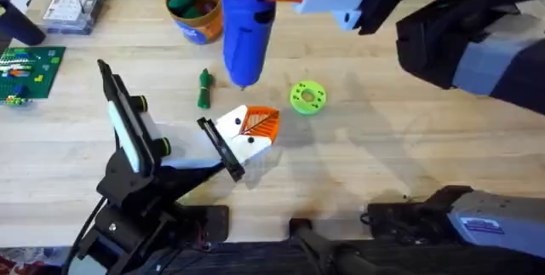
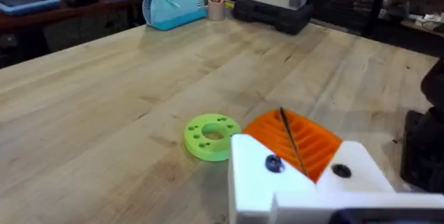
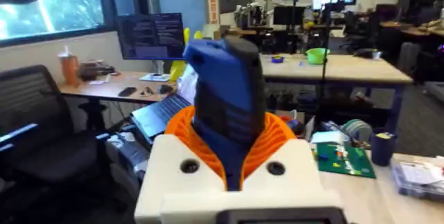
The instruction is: Pick up the gripper from the table and insert it into the empty holder that is missing its gripper. Then pick up a screw, insert it into the mounting hole, and use the screwdriver to tighten it. Finally, clean up the table by picking up the vegetable and placing it into the bucket.
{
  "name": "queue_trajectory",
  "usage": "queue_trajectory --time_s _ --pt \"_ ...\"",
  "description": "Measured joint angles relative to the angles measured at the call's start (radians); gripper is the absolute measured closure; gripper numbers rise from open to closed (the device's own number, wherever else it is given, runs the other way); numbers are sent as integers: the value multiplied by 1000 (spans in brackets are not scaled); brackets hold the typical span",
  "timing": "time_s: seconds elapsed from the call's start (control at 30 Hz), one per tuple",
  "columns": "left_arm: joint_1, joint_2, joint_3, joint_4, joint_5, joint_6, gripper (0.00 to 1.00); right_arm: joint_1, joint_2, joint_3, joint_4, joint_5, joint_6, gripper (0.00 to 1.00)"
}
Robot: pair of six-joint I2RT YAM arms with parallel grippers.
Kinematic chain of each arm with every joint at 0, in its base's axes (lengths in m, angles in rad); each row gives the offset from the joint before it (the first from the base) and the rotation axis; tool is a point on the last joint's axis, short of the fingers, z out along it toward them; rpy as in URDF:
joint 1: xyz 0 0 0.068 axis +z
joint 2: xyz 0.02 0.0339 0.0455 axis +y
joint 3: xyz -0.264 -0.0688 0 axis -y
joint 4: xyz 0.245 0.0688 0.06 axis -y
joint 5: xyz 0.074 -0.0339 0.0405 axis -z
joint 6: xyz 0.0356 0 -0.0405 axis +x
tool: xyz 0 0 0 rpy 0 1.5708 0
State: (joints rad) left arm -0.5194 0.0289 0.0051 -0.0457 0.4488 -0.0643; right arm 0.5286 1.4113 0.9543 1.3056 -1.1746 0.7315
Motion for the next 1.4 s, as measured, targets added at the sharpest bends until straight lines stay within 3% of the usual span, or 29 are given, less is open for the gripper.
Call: queue_trajectory --time_s 0.8,1.07,1.4 --pt "0 0 0 0 0 0 984 69 0 0 -30 -38 -58 944" --pt "0 0 0 0 0 0 984 89 17 0 -149 -48 -145 942" --pt "0 0 0 0 0 0 984 91 22 0 -107 -50 -181 942"
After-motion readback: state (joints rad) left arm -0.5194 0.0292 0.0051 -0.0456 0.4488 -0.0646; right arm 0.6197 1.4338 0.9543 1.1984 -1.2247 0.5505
